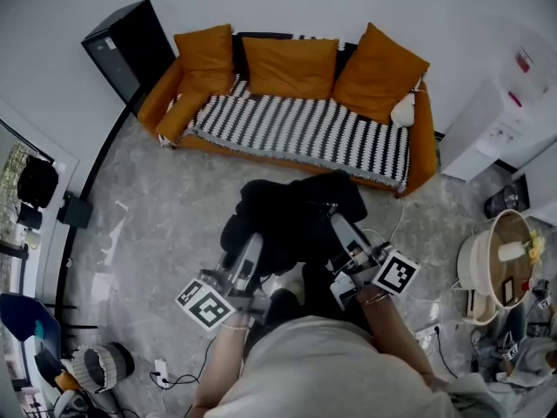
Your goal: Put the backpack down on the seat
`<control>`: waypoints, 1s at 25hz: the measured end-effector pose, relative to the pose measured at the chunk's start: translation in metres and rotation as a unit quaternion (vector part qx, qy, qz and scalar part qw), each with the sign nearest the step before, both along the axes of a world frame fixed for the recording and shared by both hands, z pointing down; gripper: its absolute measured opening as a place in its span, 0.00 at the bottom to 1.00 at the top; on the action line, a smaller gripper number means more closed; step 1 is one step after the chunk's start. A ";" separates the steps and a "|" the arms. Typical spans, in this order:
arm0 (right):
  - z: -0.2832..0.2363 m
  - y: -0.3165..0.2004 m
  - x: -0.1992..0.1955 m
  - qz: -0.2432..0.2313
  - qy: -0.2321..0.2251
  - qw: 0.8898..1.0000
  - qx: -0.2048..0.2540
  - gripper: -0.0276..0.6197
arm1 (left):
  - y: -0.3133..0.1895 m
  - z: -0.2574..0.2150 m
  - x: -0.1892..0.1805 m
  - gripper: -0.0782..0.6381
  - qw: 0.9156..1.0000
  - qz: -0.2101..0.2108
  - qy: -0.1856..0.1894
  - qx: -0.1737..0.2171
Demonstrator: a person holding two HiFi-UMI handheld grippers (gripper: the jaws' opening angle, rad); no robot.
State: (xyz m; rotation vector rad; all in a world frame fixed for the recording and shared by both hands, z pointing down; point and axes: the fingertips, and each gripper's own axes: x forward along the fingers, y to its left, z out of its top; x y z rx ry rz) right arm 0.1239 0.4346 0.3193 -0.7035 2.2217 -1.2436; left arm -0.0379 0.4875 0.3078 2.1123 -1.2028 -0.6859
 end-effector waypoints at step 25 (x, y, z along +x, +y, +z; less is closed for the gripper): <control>0.001 -0.326 0.016 0.000 -0.009 1.000 0.009 0.11 | -0.337 -0.005 0.004 0.22 1.000 -0.005 -0.022 -0.001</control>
